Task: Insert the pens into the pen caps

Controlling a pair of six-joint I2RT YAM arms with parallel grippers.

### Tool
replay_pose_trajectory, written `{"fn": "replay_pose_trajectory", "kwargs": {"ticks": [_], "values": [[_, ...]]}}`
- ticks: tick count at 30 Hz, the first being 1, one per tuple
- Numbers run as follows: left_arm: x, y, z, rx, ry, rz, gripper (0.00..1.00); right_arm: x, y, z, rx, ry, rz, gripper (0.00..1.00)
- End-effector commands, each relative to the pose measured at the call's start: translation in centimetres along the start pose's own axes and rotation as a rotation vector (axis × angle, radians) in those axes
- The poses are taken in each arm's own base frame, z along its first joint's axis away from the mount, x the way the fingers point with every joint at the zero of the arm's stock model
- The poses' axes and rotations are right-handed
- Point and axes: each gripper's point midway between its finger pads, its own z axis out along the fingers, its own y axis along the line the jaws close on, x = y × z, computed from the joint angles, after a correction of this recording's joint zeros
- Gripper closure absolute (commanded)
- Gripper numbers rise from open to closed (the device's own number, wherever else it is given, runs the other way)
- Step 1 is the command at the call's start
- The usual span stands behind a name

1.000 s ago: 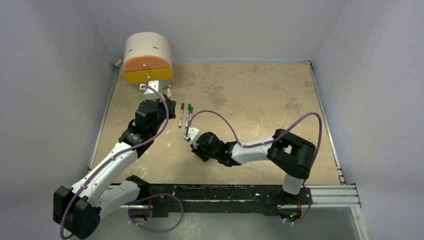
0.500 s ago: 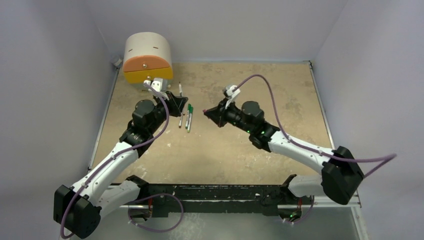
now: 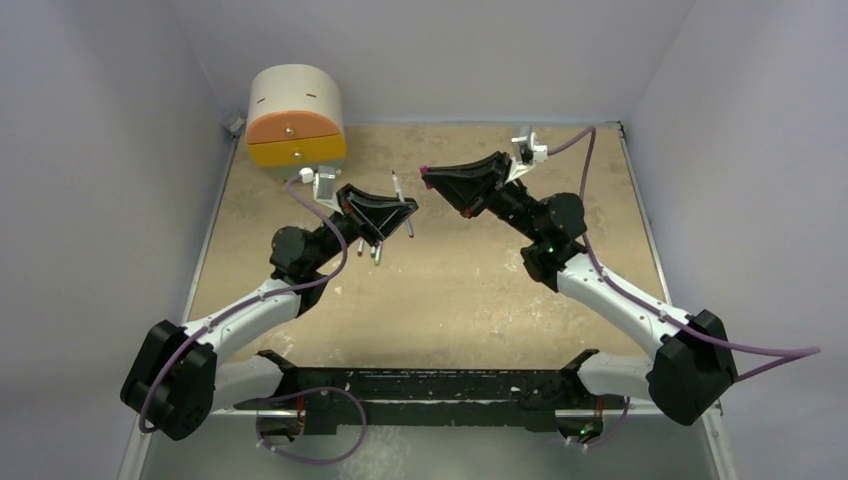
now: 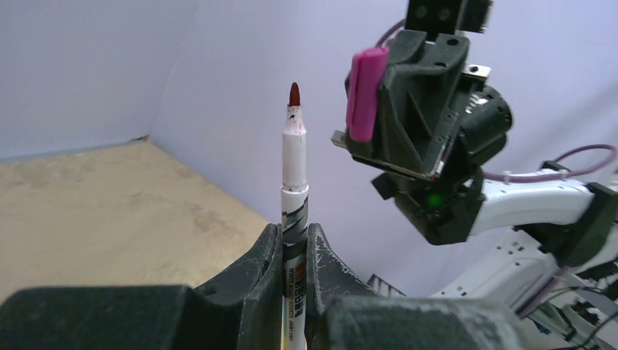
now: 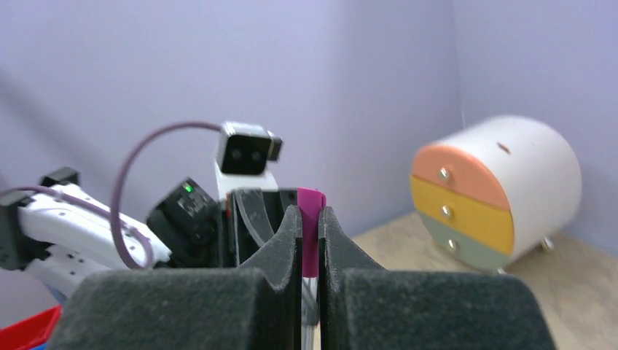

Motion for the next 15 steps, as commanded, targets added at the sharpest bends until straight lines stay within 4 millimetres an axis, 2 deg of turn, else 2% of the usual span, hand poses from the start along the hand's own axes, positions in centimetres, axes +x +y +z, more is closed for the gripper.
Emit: {"fn": "replay_pose_trajectory", "kwargs": {"ticks": [1,4,5,8,15], "values": [[-2.7,-5.8,0.7,0.233,-0.119,0.015,1.0,-7.0,5.1,1.0,-0.221,-0.193,-0.057,1.0],[-2.1,-6.7,1.4,0.269,-0.112,0.006,1.0,-6.6,5.4,1.3,-0.259,-0.18,-0.062,1.0],[-2.0,-7.0,1.6,0.278,-0.11,0.004,1.0,-7.6,6.0,1.6,-0.284,-0.201,-0.075,1.0],[-1.5,-7.4,2.0,0.292,-0.098,0.005,1.0,-7.7,6.3,1.9,-0.311,-0.202,-0.077,1.0],[-0.8,-6.7,2.5,0.259,-0.065,0.032,1.0,-7.3,6.4,2.5,-0.344,-0.173,-0.089,1.0]]}}
